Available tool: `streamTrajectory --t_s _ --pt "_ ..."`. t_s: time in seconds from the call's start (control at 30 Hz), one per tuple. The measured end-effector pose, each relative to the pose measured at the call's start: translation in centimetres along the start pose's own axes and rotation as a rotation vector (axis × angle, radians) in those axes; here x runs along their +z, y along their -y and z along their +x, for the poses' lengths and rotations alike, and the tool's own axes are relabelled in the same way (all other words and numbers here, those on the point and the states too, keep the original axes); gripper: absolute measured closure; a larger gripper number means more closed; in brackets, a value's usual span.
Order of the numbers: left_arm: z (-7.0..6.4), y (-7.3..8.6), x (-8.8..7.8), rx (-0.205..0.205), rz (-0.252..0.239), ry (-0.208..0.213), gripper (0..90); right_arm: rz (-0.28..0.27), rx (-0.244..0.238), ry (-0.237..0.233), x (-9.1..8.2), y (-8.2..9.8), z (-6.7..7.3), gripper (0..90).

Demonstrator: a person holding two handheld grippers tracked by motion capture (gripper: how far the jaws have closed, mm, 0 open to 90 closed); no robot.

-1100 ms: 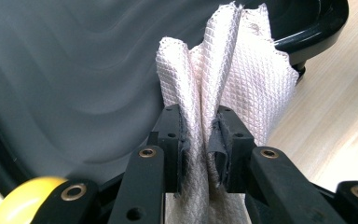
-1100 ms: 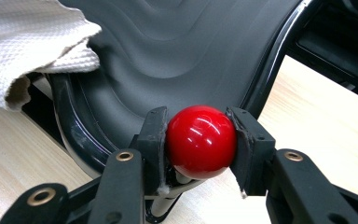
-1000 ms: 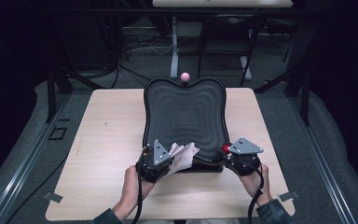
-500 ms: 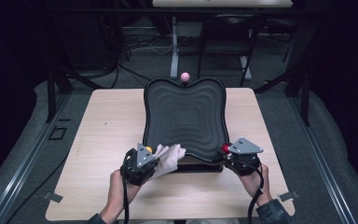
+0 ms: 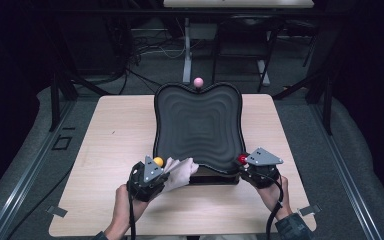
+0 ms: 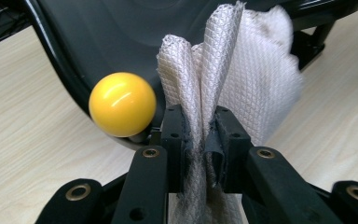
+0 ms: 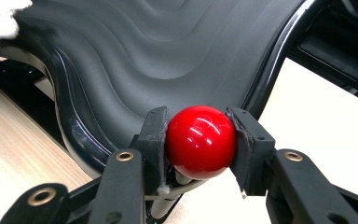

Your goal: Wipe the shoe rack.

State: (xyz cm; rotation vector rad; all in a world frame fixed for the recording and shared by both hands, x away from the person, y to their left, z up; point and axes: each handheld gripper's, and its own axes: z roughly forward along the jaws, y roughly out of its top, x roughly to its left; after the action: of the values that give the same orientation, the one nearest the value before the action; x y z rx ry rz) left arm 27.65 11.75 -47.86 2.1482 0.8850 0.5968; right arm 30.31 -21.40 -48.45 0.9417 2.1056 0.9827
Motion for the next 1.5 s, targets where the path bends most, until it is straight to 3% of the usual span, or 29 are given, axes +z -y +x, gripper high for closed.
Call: streamTrajectory --t_s 0.5,0.53,0.6,0.83,1.0,1.2,1.5 --pt "0.3 -0.8 -0.9 -0.009 -0.032 0.010 75.7 -0.009 -0.011 -0.009 0.8 -0.5 0.4 60.4" --pt "0.3 -0.8 -1.0 -0.011 -0.035 0.009 75.7 -0.014 -0.013 0.014 0.9 -0.6 0.5 60.4" --pt "0.3 -0.9 -1.0 -0.012 -0.039 0.008 75.7 -0.011 -0.015 -0.012 1.0 -0.7 0.6 60.5" --pt "0.6 -1.6 -1.3 -0.008 -0.054 0.000 75.8 -0.019 -0.026 -0.019 1.5 -1.1 1.2 60.5" --pt "0.9 -2.6 -1.5 0.005 -0.063 -0.013 75.9 -0.025 -0.033 -0.018 1.9 -1.5 1.7 60.5" --pt "1.8 -3.9 -1.4 -0.010 -0.076 -0.027 75.9 -0.029 -0.043 -0.033 2.3 -1.9 2.2 60.5" --pt "3.7 -7.4 -0.4 -0.032 -0.098 -0.052 76.2 -0.032 -0.049 -0.042 2.7 -2.4 3.2 60.5"
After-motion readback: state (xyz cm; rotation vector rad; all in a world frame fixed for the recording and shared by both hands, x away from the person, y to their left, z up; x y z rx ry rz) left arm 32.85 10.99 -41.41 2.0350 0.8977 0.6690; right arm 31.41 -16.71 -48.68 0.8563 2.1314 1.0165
